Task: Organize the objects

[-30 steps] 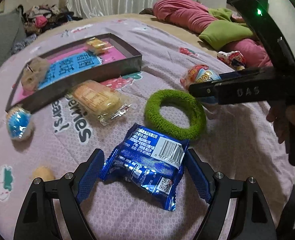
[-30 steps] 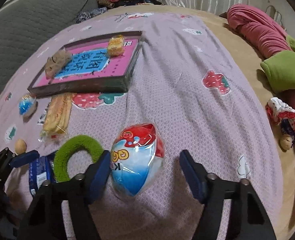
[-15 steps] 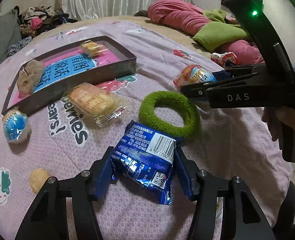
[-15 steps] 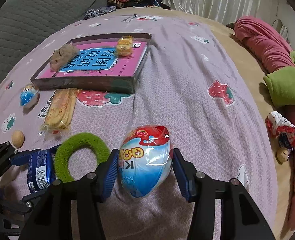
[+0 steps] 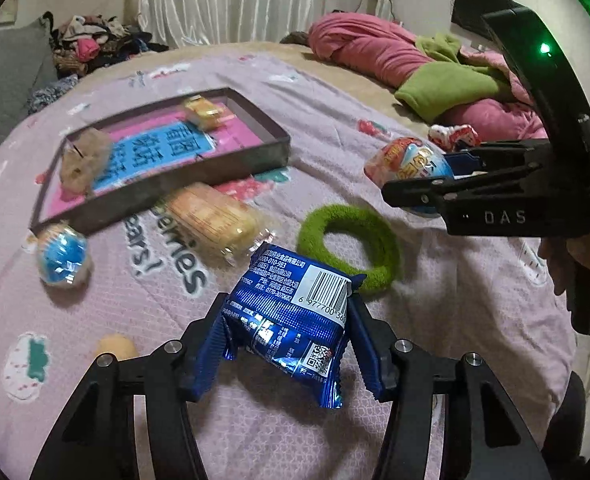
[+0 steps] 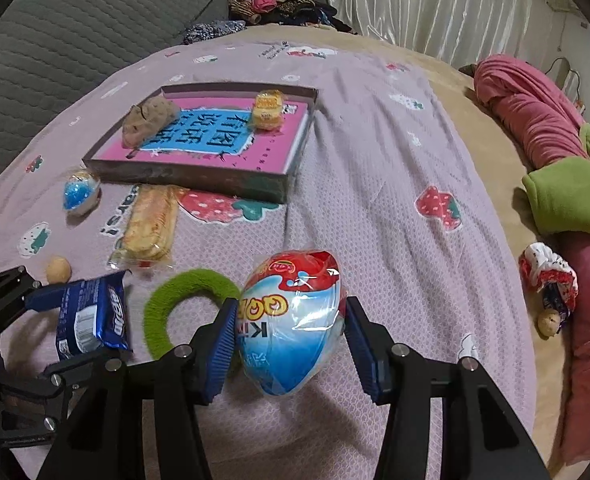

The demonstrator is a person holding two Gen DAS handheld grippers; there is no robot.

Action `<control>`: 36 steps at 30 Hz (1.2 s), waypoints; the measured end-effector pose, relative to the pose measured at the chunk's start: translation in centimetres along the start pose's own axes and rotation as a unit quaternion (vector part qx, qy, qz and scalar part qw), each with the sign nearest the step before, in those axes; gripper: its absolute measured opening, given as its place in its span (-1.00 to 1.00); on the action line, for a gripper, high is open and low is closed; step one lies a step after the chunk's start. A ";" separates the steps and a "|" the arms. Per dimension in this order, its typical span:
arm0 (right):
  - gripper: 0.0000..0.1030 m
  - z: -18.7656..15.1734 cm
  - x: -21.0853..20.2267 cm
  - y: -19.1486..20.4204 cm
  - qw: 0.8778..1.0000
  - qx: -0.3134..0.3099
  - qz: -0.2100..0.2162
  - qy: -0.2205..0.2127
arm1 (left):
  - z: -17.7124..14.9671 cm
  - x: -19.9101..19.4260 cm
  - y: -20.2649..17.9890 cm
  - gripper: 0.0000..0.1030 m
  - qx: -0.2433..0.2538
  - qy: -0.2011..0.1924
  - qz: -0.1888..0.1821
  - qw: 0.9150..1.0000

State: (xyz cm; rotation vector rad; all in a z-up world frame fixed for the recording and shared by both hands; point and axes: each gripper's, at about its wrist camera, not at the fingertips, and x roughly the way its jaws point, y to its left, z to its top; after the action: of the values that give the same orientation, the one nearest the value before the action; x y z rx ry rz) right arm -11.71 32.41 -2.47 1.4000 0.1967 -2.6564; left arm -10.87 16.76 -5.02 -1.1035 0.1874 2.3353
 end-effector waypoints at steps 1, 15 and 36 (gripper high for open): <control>0.02 0.1 -0.2 0.1 1.000 0.000 0.001 -0.002 | 0.2 -0.4 0.1 0.14 -0.002 -0.003 0.004 1.000; 0.02 1.9 -4.0 4.2 0.999 -0.025 0.016 -0.036 | 0.9 -5.6 2.0 0.14 -0.005 -0.032 0.064 0.997; 0.02 3.7 -8.4 7.3 0.996 -0.039 0.041 -0.070 | 1.8 -11.9 7.0 0.14 -0.068 -0.066 0.100 0.990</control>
State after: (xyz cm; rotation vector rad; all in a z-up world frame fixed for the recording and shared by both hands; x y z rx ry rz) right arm -8.67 25.02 6.13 1.1672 0.2202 -2.6373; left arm -9.72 6.53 4.33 -1.0302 0.0938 2.6253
